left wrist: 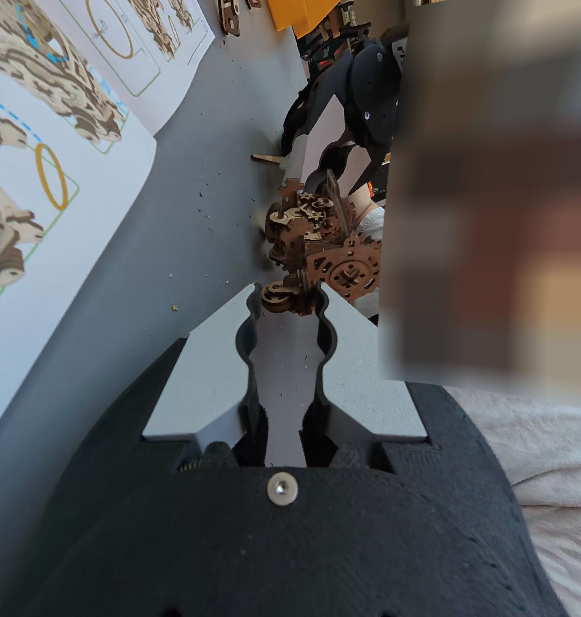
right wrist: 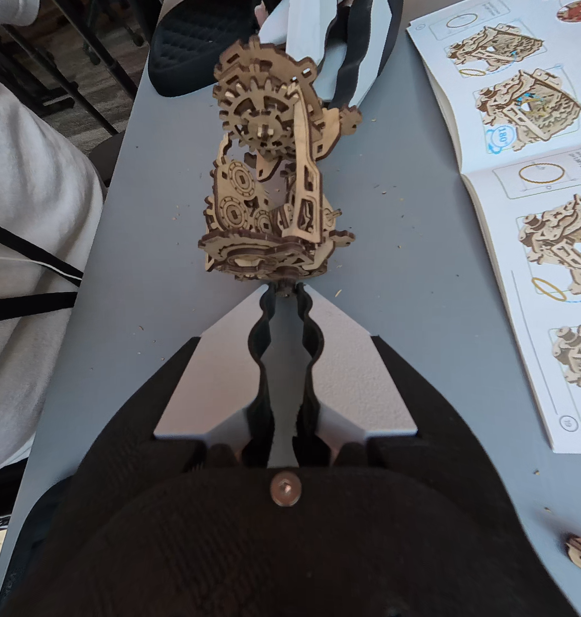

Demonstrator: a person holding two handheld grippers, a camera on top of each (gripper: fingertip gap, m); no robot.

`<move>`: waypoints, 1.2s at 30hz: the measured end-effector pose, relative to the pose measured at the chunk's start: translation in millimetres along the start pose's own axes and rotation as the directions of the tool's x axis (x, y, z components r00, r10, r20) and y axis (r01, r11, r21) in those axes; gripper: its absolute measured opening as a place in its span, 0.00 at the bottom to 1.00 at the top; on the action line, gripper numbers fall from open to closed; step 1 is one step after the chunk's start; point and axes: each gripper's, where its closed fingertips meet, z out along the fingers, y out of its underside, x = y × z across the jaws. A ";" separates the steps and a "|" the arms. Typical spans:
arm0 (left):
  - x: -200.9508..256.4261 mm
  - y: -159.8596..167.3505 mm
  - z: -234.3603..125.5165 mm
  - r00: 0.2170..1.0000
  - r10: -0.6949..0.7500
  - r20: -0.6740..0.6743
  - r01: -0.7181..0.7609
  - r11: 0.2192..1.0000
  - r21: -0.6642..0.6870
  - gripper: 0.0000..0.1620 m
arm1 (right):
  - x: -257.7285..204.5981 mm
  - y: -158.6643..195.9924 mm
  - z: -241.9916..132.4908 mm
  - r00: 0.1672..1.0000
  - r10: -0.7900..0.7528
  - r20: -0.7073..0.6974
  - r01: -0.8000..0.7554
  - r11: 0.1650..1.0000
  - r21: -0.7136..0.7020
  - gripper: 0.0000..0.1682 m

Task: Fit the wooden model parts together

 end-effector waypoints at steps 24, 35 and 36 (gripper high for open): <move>-4.7 5.1 4.7 0.999 0.012 0.037 -0.011 0.999 -0.037 0.18 | 2.2 4.9 2.3 0.999 0.042 0.024 -0.042 0.999 -0.017 0.07; -4.5 6.1 5.4 0.998 0.038 0.049 -0.036 0.998 -0.043 0.18 | 3.2 4.3 1.7 0.996 0.079 0.045 -0.078 0.997 -0.011 0.07; -4.9 6.2 5.5 0.998 0.037 0.051 -0.035 0.998 -0.044 0.19 | 3.3 4.2 1.5 0.995 0.084 0.048 -0.084 0.996 -0.010 0.07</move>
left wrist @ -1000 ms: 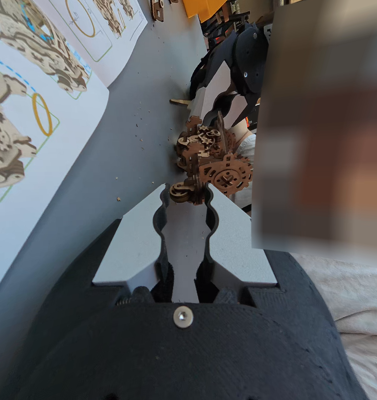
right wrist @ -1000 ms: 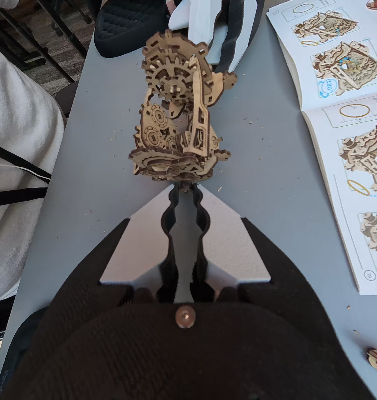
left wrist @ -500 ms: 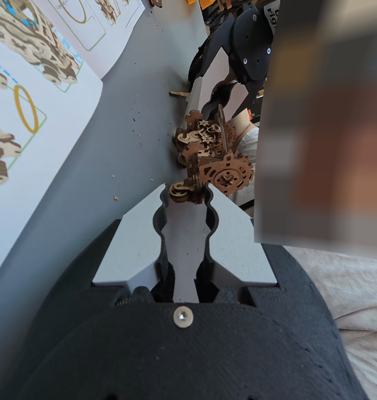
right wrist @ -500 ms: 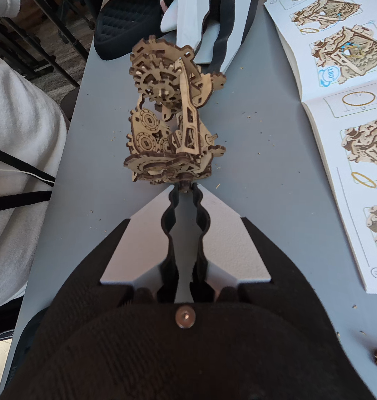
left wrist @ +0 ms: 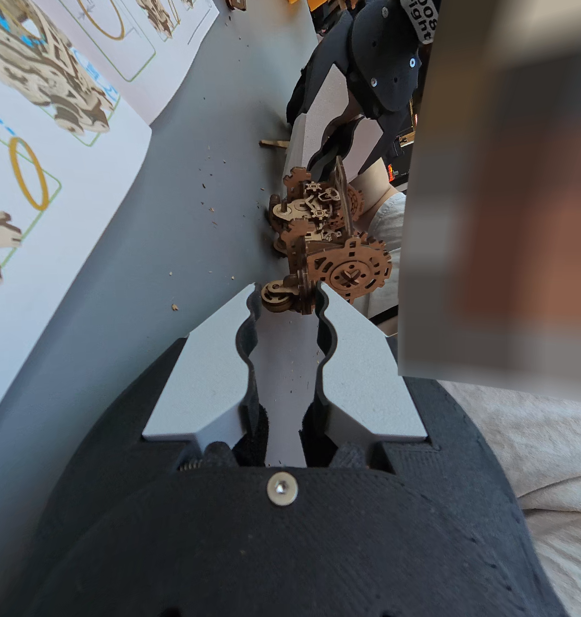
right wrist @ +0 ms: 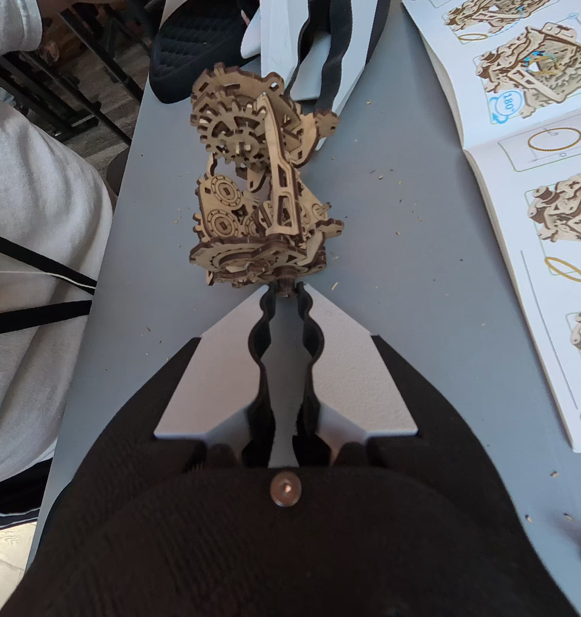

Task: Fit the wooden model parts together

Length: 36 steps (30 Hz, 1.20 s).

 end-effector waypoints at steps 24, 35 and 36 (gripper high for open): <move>0.7 -4.1 2.2 1.000 0.021 0.015 -0.022 1.000 0.020 0.18 | 1.3 2.0 -1.0 0.996 0.089 0.022 -0.088 0.996 -0.020 0.07; -5.2 -6.6 0.8 0.998 -0.010 0.058 0.008 0.999 0.042 0.18 | -3.2 1.1 -0.5 0.996 0.085 0.010 -0.085 0.996 -0.029 0.07; -4.8 -6.6 0.9 0.998 -0.011 0.056 0.008 0.999 0.044 0.18 | -3.9 1.3 -0.2 0.997 0.081 0.011 -0.081 0.996 -0.032 0.07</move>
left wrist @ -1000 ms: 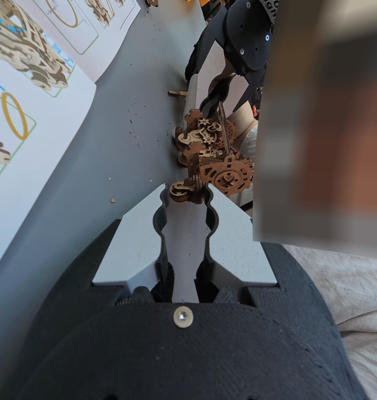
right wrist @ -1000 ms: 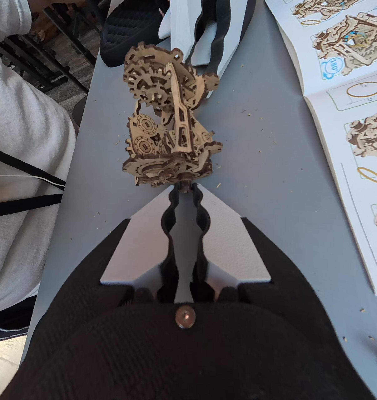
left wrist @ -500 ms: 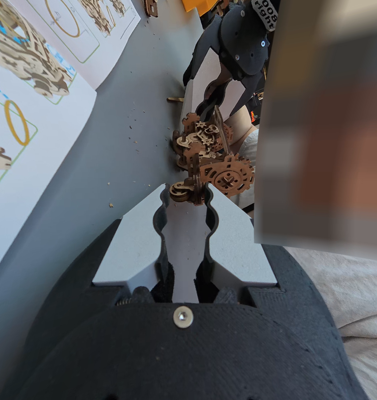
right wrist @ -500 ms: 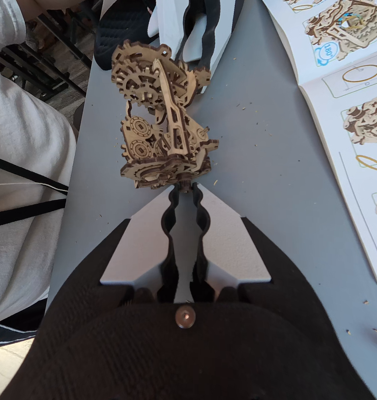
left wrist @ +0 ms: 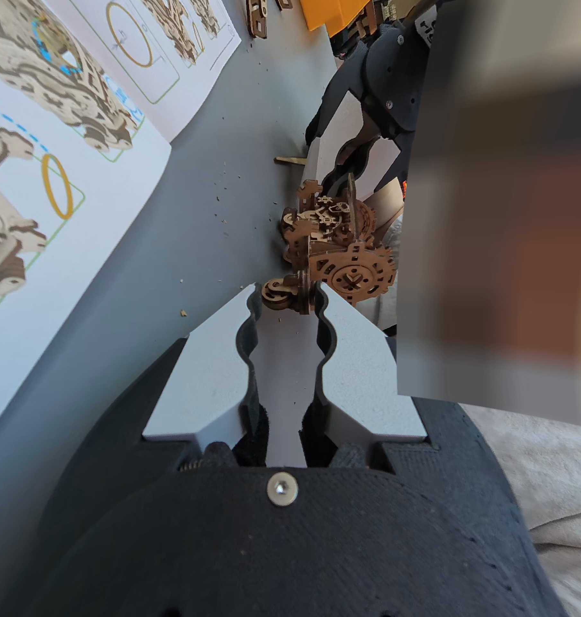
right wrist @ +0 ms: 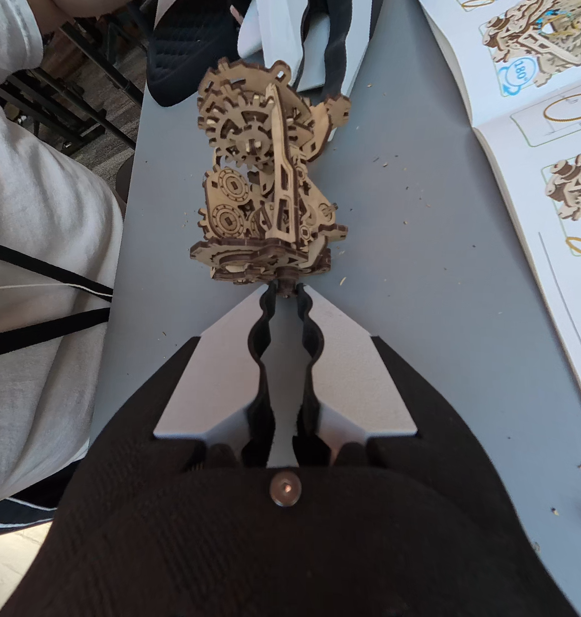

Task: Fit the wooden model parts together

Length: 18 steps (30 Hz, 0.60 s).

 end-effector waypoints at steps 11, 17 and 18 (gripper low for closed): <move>1.2 1.7 -0.6 0.996 0.075 0.049 -0.072 0.996 -0.053 0.18 | 1.6 -2.1 -1.1 0.999 -0.042 -0.011 0.042 0.999 0.015 0.07; 4.1 -2.6 -1.5 0.993 0.098 0.062 -0.094 0.993 -0.064 0.18 | 4.1 -1.6 -0.3 0.996 -0.085 -0.040 0.085 0.996 0.013 0.07; 3.7 -2.1 -1.1 0.993 0.103 0.064 -0.099 0.992 -0.074 0.18 | 5.0 -1.8 -0.6 0.995 -0.087 -0.045 0.087 0.996 0.014 0.07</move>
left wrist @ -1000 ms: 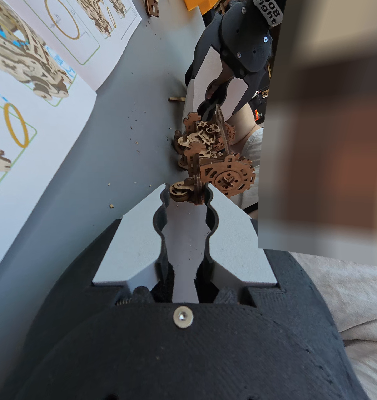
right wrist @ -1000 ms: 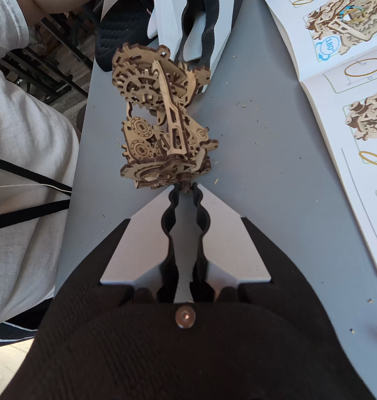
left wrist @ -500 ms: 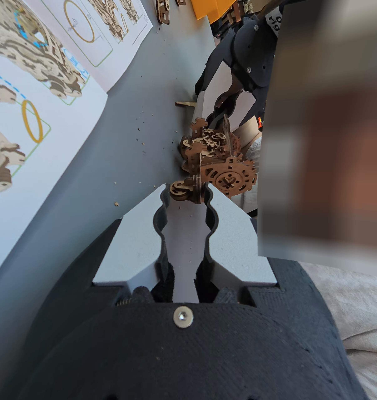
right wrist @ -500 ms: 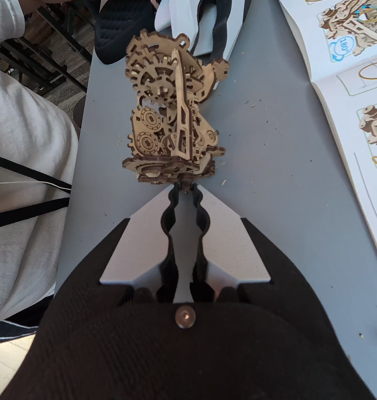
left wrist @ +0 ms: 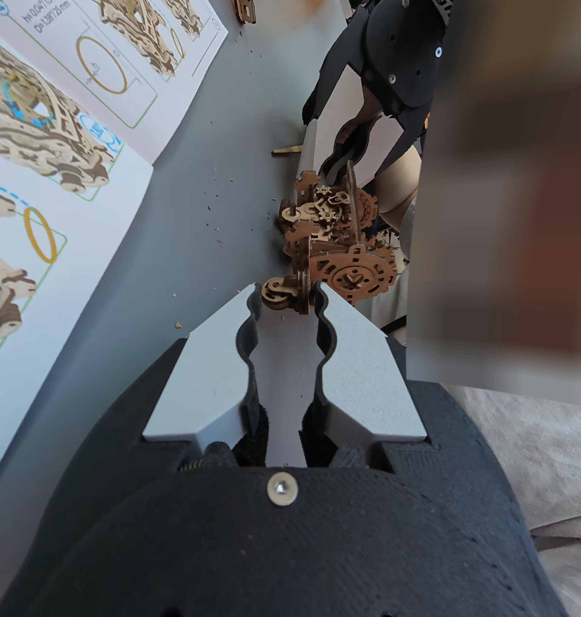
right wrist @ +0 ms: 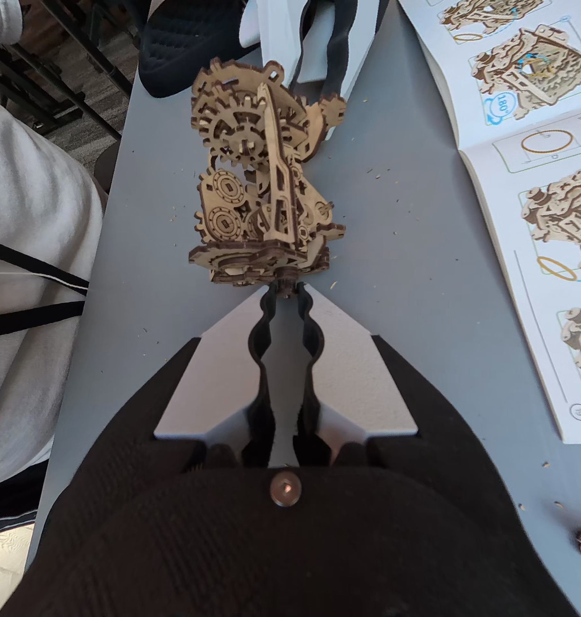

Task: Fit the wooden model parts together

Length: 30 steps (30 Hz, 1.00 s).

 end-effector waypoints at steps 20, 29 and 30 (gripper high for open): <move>4.3 7.2 6.4 0.995 -0.052 -0.081 0.045 0.995 -0.084 0.18 | 3.3 -3.6 -1.7 0.994 -0.093 -0.053 0.095 0.995 0.032 0.07; 7.2 15.3 6.9 0.994 -0.054 -0.095 0.039 0.988 -0.151 0.18 | 0.5 -4.7 0.9 0.987 -0.137 -0.080 0.139 0.990 0.021 0.07; 7.2 14.6 6.7 0.996 -0.036 -0.086 0.023 0.988 -0.150 0.18 | 0.2 -4.2 1.0 0.990 -0.120 -0.071 0.121 0.992 0.021 0.07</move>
